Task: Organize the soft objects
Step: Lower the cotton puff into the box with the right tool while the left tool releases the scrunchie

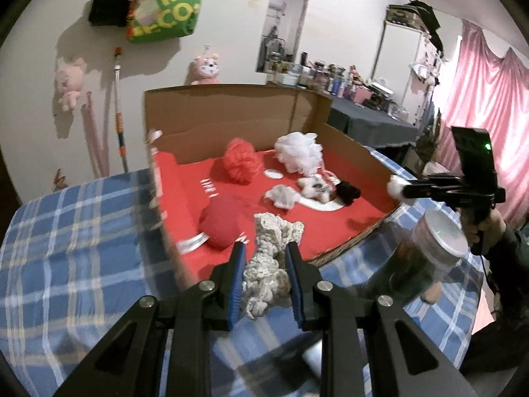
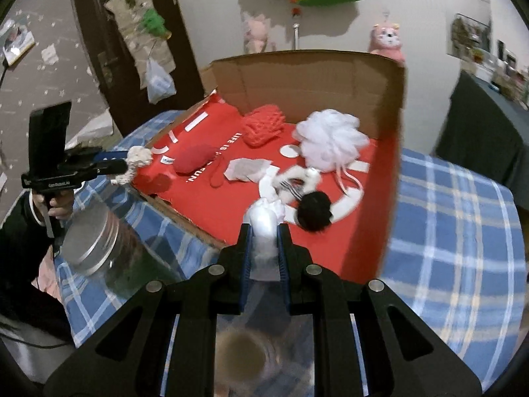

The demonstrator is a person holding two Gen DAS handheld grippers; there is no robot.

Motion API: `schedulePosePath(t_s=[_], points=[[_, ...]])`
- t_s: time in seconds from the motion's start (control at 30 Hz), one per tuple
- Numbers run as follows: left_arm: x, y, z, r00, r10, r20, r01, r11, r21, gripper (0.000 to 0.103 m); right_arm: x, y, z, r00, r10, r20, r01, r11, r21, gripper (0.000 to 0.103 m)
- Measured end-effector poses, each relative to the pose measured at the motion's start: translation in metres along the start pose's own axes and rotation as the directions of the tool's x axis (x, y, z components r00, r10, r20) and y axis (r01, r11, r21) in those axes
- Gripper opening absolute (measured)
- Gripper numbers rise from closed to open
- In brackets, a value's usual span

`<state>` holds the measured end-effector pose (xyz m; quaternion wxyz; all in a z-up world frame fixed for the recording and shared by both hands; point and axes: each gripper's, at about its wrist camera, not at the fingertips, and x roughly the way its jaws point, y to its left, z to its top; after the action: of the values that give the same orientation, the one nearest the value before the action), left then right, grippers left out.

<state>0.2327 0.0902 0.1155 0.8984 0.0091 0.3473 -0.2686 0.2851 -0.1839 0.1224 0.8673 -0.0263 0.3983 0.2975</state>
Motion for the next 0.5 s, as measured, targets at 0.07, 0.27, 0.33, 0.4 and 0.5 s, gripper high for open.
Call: schedulePosePath(t_s=[0.07,0.27,0.33,0.4,0.5], points=[[0.014,-0.007,0.011,0.999,-0.011,-0.036,0.012,1.000,0.013,0.026,0.012,0.004,0.010,1.000,0.008,-0.030,-0.009,1.000,-0.016,0.014],[0.053,-0.012,0.028,0.990,0.021,-0.141,-0.015,0.999,0.038,0.026,0.055,0.010,0.031,0.983,0.010,-0.184,-0.019,0.999,-0.050,0.014],[0.063,-0.013,0.031,0.985,0.029,-0.172,-0.021,0.999,0.046,0.026,0.070,0.010,0.034,0.970,0.002,-0.245,-0.017,0.998,-0.060,0.014],[0.074,-0.012,0.033,0.976,0.042,-0.215,-0.031,0.998,0.054,0.026,0.080,0.009,0.037,0.960,-0.028,-0.279,0.006,0.997,-0.081,0.015],[0.089,-0.009,0.033,0.961,0.058,-0.270,-0.044,0.997,0.059,0.026,0.091,0.008,0.040,0.947,-0.037,-0.319,0.009,0.996,-0.087,0.015]])
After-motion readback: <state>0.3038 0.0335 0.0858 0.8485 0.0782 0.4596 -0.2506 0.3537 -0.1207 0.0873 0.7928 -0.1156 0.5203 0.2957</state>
